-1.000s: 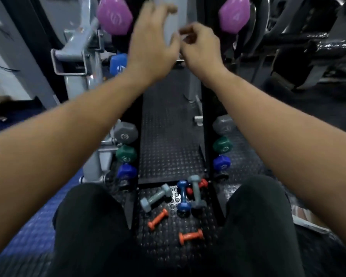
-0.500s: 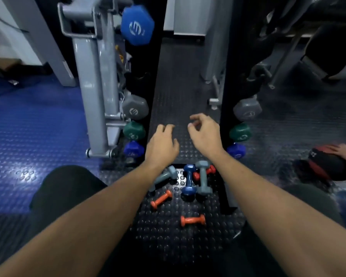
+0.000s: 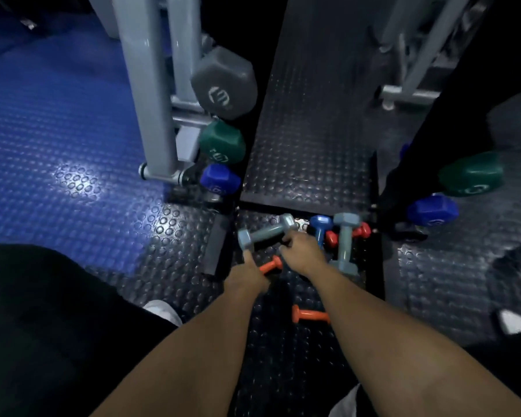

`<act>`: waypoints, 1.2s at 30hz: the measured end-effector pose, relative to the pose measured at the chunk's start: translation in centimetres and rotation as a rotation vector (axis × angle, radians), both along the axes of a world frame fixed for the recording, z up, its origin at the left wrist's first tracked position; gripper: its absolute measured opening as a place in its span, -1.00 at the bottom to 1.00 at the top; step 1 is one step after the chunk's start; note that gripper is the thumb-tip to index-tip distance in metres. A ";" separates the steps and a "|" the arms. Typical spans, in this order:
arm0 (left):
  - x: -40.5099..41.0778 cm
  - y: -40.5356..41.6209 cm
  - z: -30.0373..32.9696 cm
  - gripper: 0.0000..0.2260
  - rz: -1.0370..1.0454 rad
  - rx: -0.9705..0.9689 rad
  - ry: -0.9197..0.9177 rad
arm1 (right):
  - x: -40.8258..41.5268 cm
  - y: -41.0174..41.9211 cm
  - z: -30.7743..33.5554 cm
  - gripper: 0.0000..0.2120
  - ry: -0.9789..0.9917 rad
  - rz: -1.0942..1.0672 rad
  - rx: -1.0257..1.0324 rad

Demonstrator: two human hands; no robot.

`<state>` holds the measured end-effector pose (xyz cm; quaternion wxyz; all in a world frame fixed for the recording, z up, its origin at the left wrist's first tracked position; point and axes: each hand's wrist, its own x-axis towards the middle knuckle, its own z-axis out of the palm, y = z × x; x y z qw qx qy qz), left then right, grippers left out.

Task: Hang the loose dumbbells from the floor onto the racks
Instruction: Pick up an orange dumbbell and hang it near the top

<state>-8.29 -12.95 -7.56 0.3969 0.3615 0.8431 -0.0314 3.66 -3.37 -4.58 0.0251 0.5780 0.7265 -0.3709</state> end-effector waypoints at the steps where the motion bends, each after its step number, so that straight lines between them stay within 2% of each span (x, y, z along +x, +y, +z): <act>1: -0.1 0.3 -1.1 -0.12 0.001 -0.027 -0.018 | -0.4 0.2 -1.3 -0.74 -0.003 -0.002 -0.022; 3: -0.5 1.3 -3.5 -0.09 0.008 -0.055 -0.048 | -1.1 0.8 -3.9 -0.75 -0.012 -0.007 -0.058; 5: -1.0 2.1 -5.3 -0.13 0.025 -0.079 -0.079 | -1.6 1.4 -6.0 -0.73 -0.024 -0.014 -0.086; 9: -1.5 2.4 -7.7 -0.31 0.096 -0.085 -0.180 | -1.9 1.1 -8.7 -0.78 -0.037 -0.043 -0.150; 12: -1.4 2.1 -8.9 -0.49 0.117 -0.062 -0.228 | -1.8 1.1 -10.2 -0.72 -0.024 -0.027 -0.209; 14: -1.7 2.1 -9.7 -0.50 0.142 -0.048 -0.227 | -2.1 1.4 -10.8 -0.65 -0.022 0.028 -0.235; 17: -2.4 2.0 -10.2 -0.55 0.158 -0.033 -0.192 | -2.5 1.2 -11.1 -0.67 -0.059 0.072 -0.247; 21: -2.8 2.1 -9.9 -0.66 0.118 -0.003 -0.133 | -2.3 0.5 -11.1 -0.73 -0.083 -0.041 -0.290; 27: -2.6 3.7 -7.1 -0.77 0.102 0.160 -0.039 | -1.7 0.5 -8.2 -0.51 0.059 -0.252 -0.323; 31: -1.6 4.4 -3.4 -0.75 0.072 0.251 -0.006 | -0.5 1.0 -4.8 -0.70 0.091 -0.305 -0.231; 36: -0.5 7.1 4.7 -0.79 0.003 0.394 -0.018 | 1.4 3.2 3.0 -0.75 0.210 -0.369 -0.138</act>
